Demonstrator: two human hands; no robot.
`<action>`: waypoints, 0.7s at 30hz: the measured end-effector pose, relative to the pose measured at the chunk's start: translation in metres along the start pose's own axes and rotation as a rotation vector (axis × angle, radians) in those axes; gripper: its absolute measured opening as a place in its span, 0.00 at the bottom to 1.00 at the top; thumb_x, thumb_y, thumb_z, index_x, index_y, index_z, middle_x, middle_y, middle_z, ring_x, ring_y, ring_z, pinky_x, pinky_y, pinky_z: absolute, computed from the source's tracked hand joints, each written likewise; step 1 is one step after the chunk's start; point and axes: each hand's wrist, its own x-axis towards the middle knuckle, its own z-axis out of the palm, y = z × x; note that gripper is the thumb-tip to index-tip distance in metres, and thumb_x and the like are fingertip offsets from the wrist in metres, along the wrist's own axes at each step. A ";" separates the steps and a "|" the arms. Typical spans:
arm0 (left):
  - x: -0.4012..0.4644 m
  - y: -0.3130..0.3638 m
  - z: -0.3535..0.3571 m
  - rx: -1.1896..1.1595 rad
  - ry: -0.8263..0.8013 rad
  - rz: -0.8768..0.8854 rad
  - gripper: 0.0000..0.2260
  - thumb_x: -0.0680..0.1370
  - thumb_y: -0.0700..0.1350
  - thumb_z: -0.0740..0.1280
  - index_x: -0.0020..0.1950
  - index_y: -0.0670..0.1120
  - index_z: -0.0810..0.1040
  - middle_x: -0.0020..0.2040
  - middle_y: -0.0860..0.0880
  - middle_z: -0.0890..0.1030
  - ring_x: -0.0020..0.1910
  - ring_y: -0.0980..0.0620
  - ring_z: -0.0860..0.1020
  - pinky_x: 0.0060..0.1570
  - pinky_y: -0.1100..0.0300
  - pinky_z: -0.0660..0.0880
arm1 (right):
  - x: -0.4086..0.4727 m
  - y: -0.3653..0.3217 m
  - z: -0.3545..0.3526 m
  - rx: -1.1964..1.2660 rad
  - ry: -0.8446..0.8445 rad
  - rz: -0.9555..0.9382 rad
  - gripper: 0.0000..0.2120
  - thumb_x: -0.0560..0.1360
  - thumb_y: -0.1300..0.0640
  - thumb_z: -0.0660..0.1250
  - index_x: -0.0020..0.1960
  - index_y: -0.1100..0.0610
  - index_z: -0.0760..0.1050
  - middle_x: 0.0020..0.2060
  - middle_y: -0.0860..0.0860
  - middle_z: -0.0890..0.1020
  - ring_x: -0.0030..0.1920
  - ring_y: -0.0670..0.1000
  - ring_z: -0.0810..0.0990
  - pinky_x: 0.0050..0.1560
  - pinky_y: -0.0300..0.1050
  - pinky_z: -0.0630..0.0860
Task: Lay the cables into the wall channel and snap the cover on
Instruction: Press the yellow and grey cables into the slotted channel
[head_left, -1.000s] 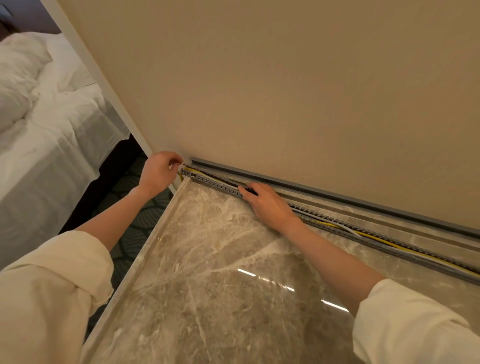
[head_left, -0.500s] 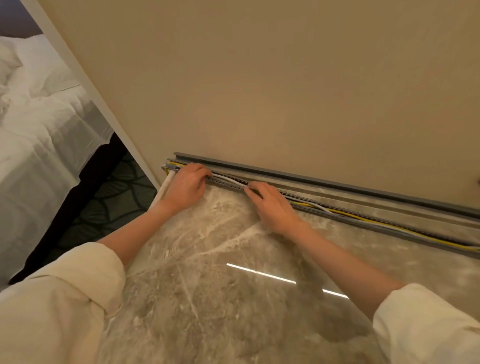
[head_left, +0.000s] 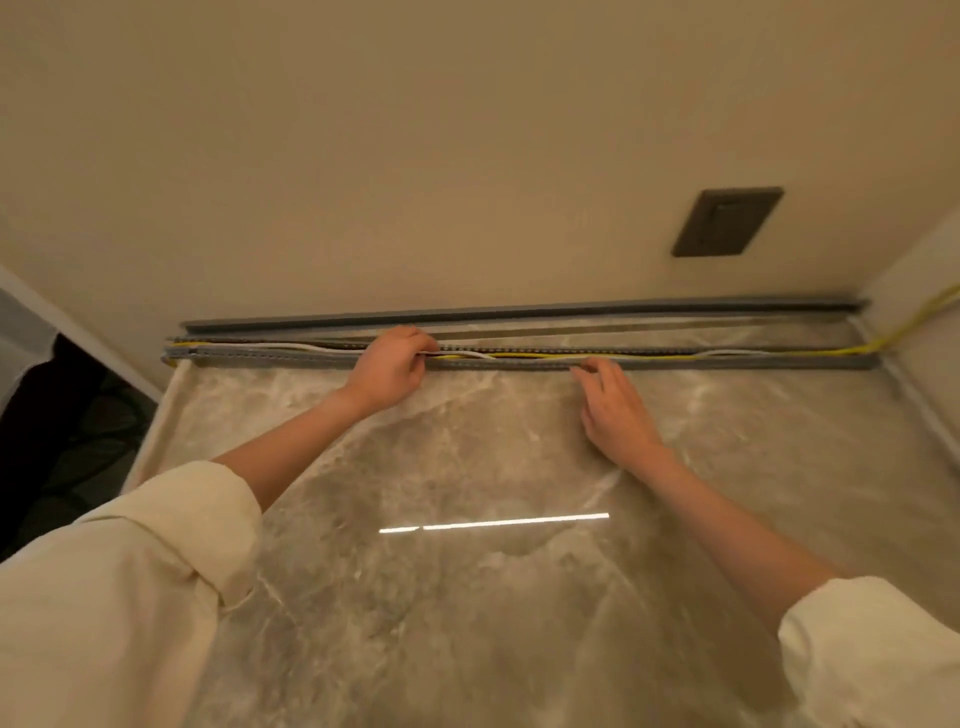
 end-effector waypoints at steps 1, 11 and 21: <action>0.008 0.016 0.009 -0.010 -0.017 0.021 0.13 0.71 0.32 0.63 0.54 0.39 0.79 0.51 0.38 0.81 0.53 0.39 0.78 0.54 0.50 0.73 | -0.011 0.013 -0.005 -0.003 -0.005 0.043 0.24 0.66 0.72 0.63 0.62 0.69 0.71 0.58 0.67 0.74 0.59 0.67 0.73 0.62 0.57 0.71; 0.090 0.171 0.088 -0.015 -0.144 0.189 0.15 0.72 0.34 0.61 0.59 0.40 0.76 0.56 0.38 0.79 0.58 0.39 0.75 0.58 0.47 0.73 | -0.095 0.163 -0.053 -0.018 0.014 0.439 0.24 0.68 0.68 0.64 0.64 0.66 0.68 0.60 0.67 0.69 0.61 0.65 0.69 0.64 0.55 0.68; 0.150 0.254 0.145 0.069 -0.211 0.151 0.21 0.74 0.40 0.65 0.67 0.41 0.70 0.67 0.39 0.73 0.65 0.40 0.71 0.65 0.49 0.69 | -0.093 0.282 -0.088 -0.080 -0.075 0.495 0.31 0.74 0.64 0.62 0.75 0.59 0.56 0.56 0.64 0.71 0.56 0.64 0.71 0.60 0.54 0.69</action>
